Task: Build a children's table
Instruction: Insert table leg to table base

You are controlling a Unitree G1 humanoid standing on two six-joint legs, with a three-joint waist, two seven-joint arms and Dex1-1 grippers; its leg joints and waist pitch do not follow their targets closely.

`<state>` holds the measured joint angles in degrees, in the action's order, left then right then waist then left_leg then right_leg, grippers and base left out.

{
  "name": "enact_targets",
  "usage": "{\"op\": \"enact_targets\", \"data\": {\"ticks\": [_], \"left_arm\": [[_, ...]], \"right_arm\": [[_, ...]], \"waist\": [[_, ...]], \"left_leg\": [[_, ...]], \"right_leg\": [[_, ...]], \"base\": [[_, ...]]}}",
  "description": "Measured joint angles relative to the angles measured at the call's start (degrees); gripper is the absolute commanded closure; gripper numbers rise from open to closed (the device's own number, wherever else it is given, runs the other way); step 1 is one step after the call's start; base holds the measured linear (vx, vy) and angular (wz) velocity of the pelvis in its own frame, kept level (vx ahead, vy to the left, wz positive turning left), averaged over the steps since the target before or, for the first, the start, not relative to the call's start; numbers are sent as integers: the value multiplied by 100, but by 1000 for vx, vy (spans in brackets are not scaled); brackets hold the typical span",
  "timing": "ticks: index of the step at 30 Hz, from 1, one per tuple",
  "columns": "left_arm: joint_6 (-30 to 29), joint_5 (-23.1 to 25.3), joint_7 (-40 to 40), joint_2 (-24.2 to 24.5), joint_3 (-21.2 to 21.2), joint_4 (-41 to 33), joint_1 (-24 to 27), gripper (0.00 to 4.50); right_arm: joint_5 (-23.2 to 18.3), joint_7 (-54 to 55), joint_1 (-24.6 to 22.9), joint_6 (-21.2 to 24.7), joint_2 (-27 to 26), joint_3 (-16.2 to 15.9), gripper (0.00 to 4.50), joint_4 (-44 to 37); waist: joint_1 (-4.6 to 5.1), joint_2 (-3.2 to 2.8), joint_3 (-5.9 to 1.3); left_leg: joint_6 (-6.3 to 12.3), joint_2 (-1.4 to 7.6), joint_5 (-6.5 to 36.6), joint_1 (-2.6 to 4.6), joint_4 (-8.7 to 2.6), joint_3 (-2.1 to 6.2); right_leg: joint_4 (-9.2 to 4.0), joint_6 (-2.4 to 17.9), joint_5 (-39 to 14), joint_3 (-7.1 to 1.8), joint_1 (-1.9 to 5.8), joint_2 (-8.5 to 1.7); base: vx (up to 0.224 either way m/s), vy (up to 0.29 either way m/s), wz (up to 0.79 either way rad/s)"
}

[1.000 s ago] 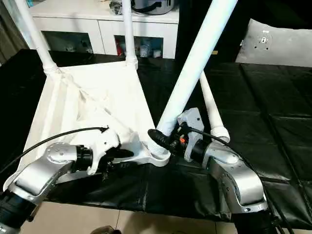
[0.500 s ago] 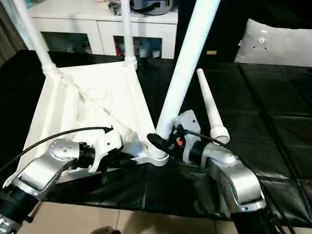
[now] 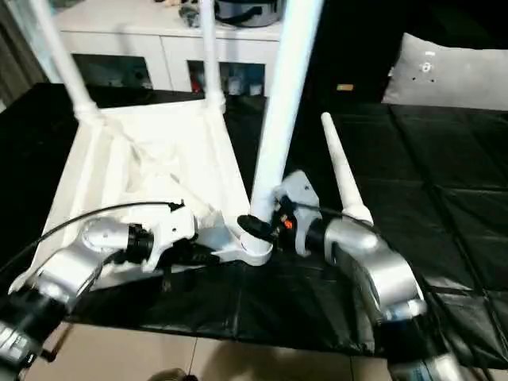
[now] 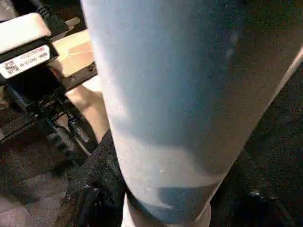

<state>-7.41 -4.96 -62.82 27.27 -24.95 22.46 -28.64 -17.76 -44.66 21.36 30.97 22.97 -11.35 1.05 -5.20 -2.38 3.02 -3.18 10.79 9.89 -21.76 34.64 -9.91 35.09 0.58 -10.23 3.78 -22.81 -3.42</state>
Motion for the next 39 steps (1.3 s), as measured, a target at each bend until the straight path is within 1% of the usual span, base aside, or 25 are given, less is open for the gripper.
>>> {"op": "enact_targets", "data": {"ticks": [3,9,12,13,16,22,26,30,34,37,39], "left_arm": [[209,19,-112,-30,11,285,-123,450],[326,37,-186,-48,28,367,-141,450],[330,39,-180,-104,52,413,-149,450],[333,48,-176,-137,63,461,-169,450],[374,98,-159,-187,108,572,-200,450],[386,131,-177,-256,112,621,-206,450],[433,153,-208,-318,109,662,-208,450],[537,197,-237,-330,105,709,-207,450],[552,237,-257,-312,108,719,-204,450],[551,241,-311,-294,108,719,-187,450],[552,242,-337,-289,108,719,-187,450]], "right_arm": [[17,-164,186,-55,1,-37,261,259],[-45,-449,419,-157,-27,-30,261,675],[-191,-463,440,-171,-136,114,261,896],[-289,-467,421,-168,-188,237,261,1016],[-452,-480,296,-227,-212,436,261,1138],[-514,-524,-117,-505,-196,596,262,967],[-382,-524,-295,-807,-46,404,262,742],[-10,-619,-253,-1071,154,87,262,586],[245,-765,-80,-1141,215,-152,262,664],[282,-889,-21,-1143,273,-274,262,696],[283,-944,0,-1145,277,-281,262,731]], "waist": [[-1,2,-1],[-6,5,-2],[2,5,-3],[-1,4,-3],[-2,-6,-9],[-33,-35,-28],[-85,-71,-50],[-110,-79,-59],[-86,-64,-53],[-68,-41,-51],[-59,-29,-56]], "left_leg": [[0,0,0,-1,1,0],[0,0,0,0,0,-1],[0,0,0,2,0,-1],[0,0,0,3,1,-1],[0,-5,0,3,0,-5],[1,-14,0,5,0,-5],[2,-20,0,4,-3,-6],[2,-18,1,14,-10,-6],[1,-16,1,47,-13,-5],[3,-16,3,79,-15,-4],[4,-18,3,80,-17,-2]], "right_leg": [[1,2,2,0,2,-1],[6,4,4,1,2,-2],[6,5,4,1,2,-2],[6,5,4,1,3,-3],[3,4,3,1,4,-9],[-4,2,2,0,16,-20],[-5,-5,-2,1,18,-26],[-5,-8,-4,2,22,-23],[-11,-10,-5,5,50,-21],[-22,-26,-16,6,86,-21],[-26,-32,-20,5,91,-22]], "base": [[0,0,0],[0,0,0],[0,0,0],[0,0,0],[0,0,0],[0,0,0],[0,0,0],[0,0,0],[0,0,0],[0,0,0],[0,0,0]]}}
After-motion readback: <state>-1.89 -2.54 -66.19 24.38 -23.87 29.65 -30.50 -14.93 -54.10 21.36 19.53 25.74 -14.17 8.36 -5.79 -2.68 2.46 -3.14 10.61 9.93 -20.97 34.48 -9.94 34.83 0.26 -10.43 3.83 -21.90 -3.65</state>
